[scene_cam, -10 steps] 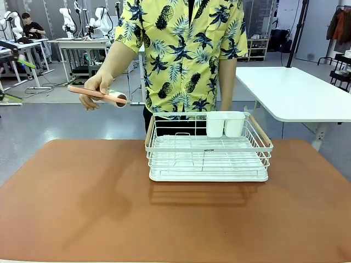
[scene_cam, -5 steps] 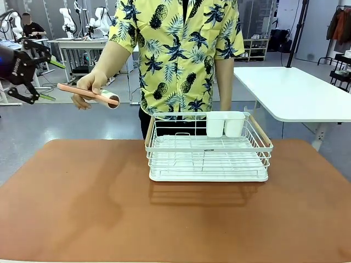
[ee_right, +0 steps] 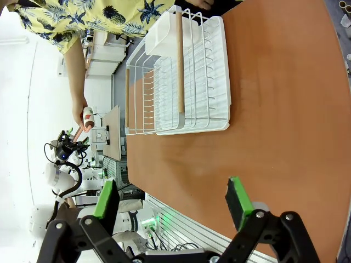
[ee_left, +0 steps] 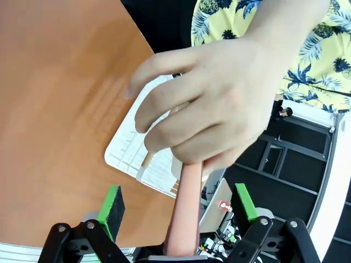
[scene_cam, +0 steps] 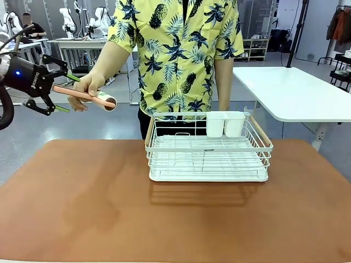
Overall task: Clean the table.
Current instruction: Pick up the Lint Roller when the human hands it over, then clean the table with the Lint Roller when the human lifts the Dish drying rack.
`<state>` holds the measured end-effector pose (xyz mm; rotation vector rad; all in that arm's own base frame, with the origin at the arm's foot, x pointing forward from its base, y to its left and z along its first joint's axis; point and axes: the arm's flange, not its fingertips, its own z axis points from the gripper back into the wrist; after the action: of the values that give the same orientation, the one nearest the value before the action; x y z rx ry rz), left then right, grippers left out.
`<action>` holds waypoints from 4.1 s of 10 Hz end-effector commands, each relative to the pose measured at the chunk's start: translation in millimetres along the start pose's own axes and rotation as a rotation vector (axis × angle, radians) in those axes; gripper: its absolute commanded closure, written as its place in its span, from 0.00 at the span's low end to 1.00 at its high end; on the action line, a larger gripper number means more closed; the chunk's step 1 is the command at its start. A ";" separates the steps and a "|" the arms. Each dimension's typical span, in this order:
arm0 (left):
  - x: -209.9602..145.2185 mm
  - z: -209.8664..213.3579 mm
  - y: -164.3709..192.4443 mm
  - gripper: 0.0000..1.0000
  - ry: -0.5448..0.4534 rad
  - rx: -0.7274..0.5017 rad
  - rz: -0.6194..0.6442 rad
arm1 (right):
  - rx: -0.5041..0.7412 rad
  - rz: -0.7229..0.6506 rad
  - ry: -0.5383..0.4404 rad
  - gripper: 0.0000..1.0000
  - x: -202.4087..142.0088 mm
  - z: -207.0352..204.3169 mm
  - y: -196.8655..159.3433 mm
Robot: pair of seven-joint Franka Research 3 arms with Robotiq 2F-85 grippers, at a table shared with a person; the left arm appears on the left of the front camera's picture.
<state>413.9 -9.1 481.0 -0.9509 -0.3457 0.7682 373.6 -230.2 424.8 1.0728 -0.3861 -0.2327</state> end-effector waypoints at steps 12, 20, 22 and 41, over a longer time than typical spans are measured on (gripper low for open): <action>10.3 -10.0 3.1 1.00 -0.036 -0.095 -0.004 | 0.004 0.013 0.008 0.00 -2.1 3.0 1.8; 10.9 -2.7 2.5 1.00 -0.025 -0.067 0.008 | 0.004 0.013 0.008 0.00 -2.1 3.0 1.8; 10.9 -2.7 2.5 1.00 -0.025 -0.067 0.008 | 0.004 0.013 0.008 0.00 -2.1 3.0 1.8; 21.5 34.3 -37.5 0.79 0.004 -0.021 -0.240 | 0.004 0.013 0.008 0.00 -2.1 3.0 1.8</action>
<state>424.2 1.6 498.4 -0.9415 -0.4336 0.6501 373.6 -230.3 424.8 1.0727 -0.3862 -0.2328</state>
